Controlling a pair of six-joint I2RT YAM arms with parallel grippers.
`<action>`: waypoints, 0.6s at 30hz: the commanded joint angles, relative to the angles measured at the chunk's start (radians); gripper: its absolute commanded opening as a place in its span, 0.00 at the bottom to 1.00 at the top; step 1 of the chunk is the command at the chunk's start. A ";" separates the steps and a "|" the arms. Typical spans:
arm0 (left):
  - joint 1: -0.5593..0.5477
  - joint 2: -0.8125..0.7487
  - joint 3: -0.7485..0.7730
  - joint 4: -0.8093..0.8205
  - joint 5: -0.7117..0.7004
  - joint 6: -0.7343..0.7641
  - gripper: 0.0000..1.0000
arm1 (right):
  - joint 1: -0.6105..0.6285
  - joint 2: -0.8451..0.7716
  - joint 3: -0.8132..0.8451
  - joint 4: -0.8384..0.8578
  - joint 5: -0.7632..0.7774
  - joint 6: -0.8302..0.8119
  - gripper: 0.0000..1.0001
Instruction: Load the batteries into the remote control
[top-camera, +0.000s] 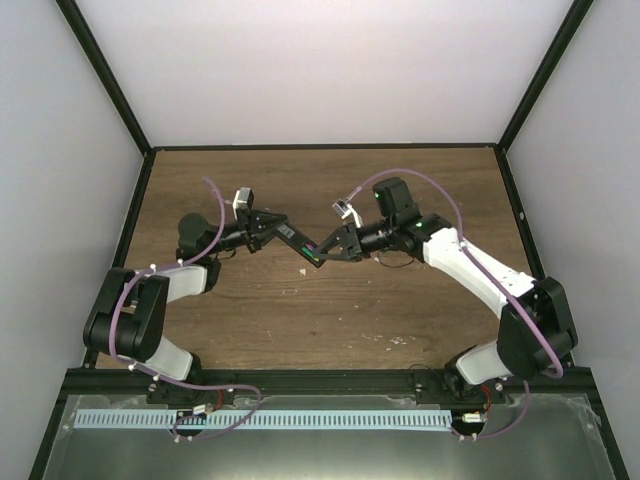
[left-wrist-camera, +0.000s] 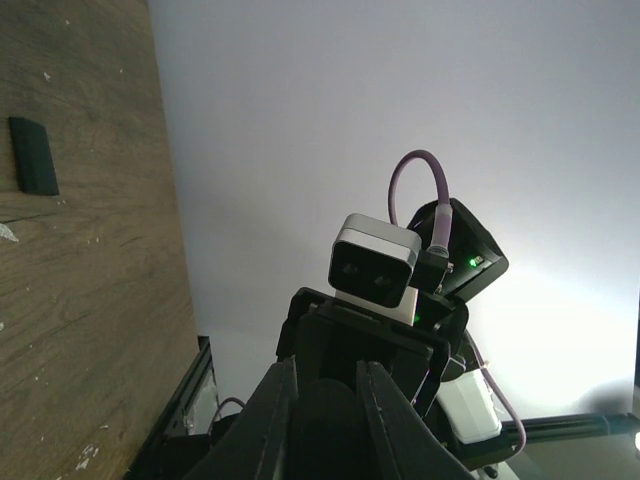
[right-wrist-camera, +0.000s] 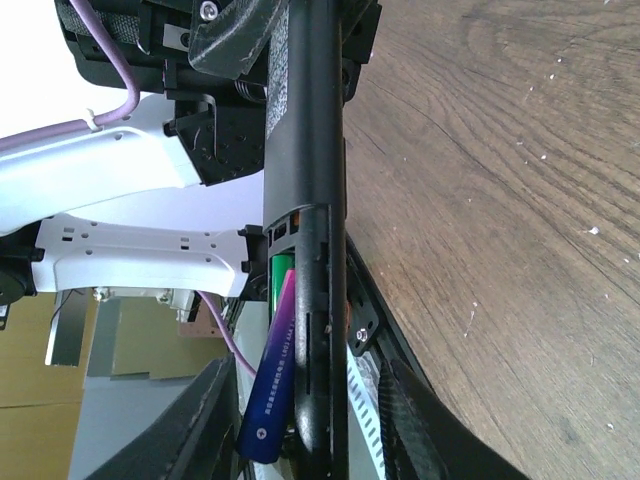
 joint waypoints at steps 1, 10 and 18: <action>0.003 -0.011 0.028 0.021 0.012 0.017 0.00 | -0.007 0.012 0.038 -0.008 -0.028 -0.025 0.31; 0.002 -0.005 0.039 -0.009 0.002 0.041 0.00 | -0.007 0.023 0.049 -0.019 -0.038 -0.038 0.29; 0.002 -0.025 0.047 -0.101 -0.004 0.109 0.00 | -0.007 0.030 0.065 -0.024 -0.040 -0.036 0.30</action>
